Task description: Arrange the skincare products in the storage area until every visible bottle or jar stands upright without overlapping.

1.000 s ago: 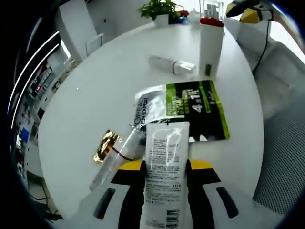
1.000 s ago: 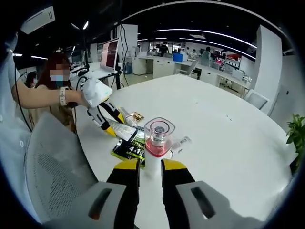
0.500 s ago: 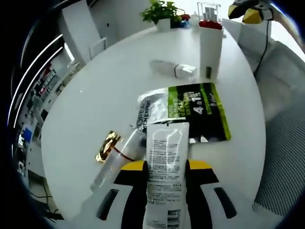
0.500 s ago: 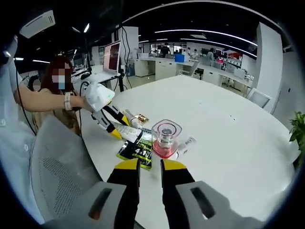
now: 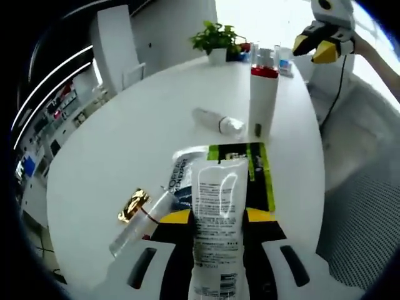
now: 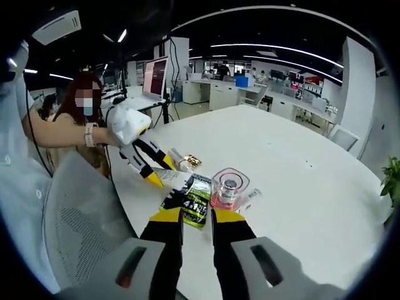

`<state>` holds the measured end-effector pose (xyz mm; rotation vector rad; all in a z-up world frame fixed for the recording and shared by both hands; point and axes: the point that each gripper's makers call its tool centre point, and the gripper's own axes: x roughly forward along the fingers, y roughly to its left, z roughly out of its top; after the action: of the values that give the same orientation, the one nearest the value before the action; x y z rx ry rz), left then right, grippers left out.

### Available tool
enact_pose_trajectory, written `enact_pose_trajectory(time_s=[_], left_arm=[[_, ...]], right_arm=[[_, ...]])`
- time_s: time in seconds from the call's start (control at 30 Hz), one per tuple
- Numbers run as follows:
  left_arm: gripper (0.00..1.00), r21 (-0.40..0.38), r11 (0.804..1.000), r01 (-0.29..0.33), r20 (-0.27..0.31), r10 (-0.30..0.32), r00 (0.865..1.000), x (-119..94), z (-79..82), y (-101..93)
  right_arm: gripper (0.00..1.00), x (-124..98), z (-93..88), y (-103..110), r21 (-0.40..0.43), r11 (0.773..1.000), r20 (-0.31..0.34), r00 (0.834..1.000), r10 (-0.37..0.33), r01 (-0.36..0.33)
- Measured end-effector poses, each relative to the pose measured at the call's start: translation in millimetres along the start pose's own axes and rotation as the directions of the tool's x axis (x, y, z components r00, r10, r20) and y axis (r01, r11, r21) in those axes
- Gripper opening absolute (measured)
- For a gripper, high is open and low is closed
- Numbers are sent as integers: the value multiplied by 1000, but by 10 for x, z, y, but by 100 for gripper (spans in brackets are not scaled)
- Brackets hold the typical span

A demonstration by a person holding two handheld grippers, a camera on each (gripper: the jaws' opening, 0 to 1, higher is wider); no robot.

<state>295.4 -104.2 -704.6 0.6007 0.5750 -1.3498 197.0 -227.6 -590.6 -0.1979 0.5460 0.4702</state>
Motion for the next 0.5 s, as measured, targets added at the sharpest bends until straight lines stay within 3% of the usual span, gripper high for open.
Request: enact_pose_trajectory(time_s=[0.23, 0.5], left_arm=[[25, 5, 1000, 18, 135, -19, 991, -91, 329, -158], [25, 3, 999, 53, 231, -52, 972, -193, 579, -286]], right_arm=[[17, 84, 117, 82, -55, 998, 5, 1000, 30, -30], [16, 168, 180, 124, -110, 992, -10, 998, 54, -55]])
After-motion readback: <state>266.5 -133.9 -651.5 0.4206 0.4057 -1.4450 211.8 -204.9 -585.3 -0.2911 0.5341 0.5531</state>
